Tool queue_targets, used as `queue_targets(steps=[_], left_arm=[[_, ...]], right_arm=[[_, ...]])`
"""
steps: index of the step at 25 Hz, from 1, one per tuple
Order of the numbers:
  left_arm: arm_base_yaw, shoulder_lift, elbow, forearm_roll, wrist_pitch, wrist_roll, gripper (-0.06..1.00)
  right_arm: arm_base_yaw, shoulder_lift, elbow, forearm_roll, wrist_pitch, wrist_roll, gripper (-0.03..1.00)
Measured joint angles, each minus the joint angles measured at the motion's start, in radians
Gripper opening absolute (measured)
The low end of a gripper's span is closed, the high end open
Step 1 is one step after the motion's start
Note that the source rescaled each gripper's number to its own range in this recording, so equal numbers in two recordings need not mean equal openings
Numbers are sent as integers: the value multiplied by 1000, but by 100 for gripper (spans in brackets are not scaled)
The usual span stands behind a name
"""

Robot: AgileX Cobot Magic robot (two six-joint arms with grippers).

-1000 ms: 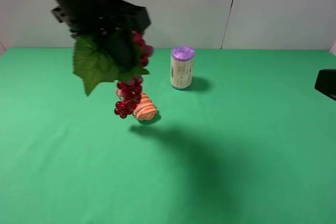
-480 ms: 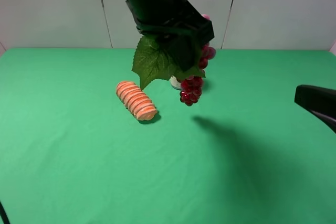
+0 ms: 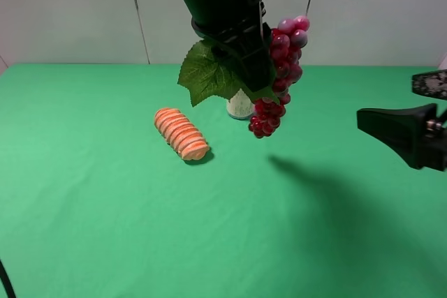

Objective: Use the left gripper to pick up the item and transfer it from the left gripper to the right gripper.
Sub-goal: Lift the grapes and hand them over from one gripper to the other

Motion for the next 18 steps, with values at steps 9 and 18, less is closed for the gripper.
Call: queue_targets(steps=[9, 18], left_arm=[[0, 0, -3, -38, 0, 86, 0], [0, 0, -8, -76, 3, 111, 0]], right_arm=[[175, 272, 0, 185, -184, -238, 100], [250, 396, 0, 471, -245, -466, 100]])
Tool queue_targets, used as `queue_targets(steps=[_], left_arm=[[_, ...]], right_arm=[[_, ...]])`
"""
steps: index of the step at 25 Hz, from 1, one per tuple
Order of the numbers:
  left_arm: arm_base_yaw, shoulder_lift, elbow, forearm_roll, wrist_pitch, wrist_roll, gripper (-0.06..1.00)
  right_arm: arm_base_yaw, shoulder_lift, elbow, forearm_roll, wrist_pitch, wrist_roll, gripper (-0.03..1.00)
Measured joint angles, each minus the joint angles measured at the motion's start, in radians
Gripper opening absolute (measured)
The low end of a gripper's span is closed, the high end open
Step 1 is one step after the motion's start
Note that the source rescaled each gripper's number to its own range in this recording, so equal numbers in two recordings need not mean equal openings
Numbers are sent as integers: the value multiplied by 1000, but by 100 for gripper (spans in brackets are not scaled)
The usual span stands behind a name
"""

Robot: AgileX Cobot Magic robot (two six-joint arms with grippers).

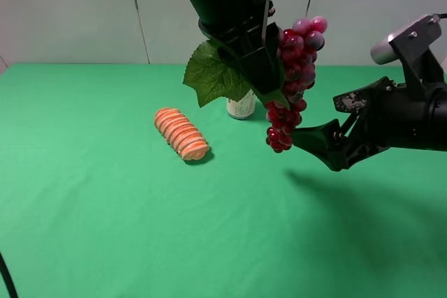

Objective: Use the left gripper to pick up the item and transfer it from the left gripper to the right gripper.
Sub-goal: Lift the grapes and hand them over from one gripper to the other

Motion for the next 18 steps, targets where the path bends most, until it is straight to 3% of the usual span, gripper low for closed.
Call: queue_targets(steps=[8, 11, 18], left_arm=[[0, 0, -90, 0, 46, 0, 0], [0, 0, -117, -1, 69, 0, 0], [0, 0, -122, -28, 90, 0, 0]], right_arm=[[0, 78, 0, 351, 48, -354, 100], [0, 120, -2, 377, 93, -434, 100], [0, 147, -53, 384, 108, -448, 100]])
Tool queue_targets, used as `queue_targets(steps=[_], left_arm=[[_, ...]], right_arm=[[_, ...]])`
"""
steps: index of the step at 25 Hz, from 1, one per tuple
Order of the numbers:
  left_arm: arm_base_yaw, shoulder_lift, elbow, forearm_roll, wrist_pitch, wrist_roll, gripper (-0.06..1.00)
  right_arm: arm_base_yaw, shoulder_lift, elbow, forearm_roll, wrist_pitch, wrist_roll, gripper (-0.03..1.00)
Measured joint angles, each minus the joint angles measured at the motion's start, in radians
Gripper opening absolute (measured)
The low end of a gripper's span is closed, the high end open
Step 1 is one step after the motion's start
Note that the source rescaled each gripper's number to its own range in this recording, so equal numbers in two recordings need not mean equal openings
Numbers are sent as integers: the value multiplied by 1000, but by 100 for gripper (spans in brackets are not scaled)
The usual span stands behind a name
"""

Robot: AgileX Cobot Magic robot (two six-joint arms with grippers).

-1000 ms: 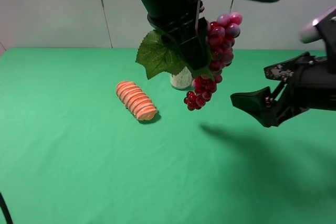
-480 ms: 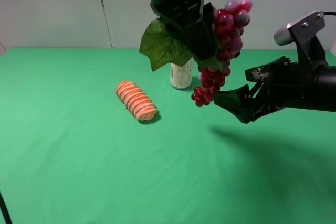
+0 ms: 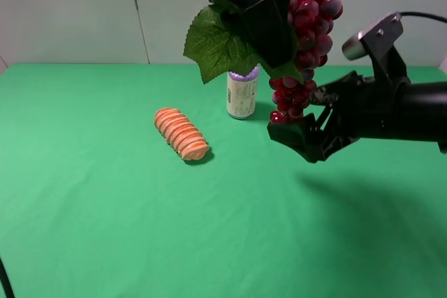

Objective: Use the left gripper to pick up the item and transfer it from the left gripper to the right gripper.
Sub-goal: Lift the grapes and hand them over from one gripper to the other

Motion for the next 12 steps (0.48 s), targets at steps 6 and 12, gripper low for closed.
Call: queue_targets(steps=[6, 12], left_arm=[[0, 0, 0, -5, 0, 0, 0], [0, 0, 0, -6, 0, 0, 0]], right_arm=[[0, 1, -53, 3, 1, 0, 100], [0, 1, -62, 3, 1, 0, 100]])
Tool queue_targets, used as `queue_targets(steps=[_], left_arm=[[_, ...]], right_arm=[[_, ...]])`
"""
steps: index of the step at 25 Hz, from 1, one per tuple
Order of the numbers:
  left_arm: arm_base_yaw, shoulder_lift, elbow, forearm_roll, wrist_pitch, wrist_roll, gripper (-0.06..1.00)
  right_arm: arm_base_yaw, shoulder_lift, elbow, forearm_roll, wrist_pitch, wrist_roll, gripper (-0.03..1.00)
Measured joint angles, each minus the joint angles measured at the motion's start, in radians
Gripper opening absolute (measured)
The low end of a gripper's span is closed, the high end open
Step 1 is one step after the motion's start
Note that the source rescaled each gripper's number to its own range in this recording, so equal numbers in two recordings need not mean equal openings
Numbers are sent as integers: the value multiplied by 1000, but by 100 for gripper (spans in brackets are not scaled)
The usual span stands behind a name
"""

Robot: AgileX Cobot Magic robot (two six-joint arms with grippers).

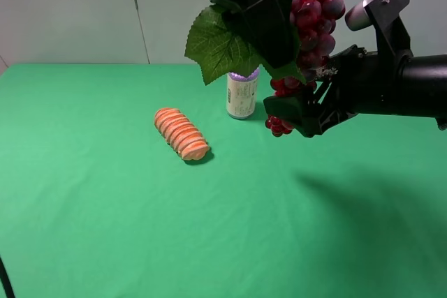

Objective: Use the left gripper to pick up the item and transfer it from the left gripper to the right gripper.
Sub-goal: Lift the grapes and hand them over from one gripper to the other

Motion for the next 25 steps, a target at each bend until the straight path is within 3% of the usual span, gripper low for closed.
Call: queue_targets(steps=[4, 6, 8, 12, 25], left_arm=[[0, 0, 0, -9, -4, 0, 0], [0, 0, 0, -18, -19, 0, 0], [0, 0, 0, -21, -32, 0, 0], [0, 0, 0, -24, -48, 0, 0], [0, 0, 0, -25, -48, 0, 0]], right_arm=[[0, 0, 0, 0, 0, 0, 99], [0, 0, 0, 0, 0, 0, 89], [0, 0, 0, 0, 0, 0, 70], [0, 0, 0, 0, 0, 0, 12], [0, 0, 0, 0, 14, -1, 8]])
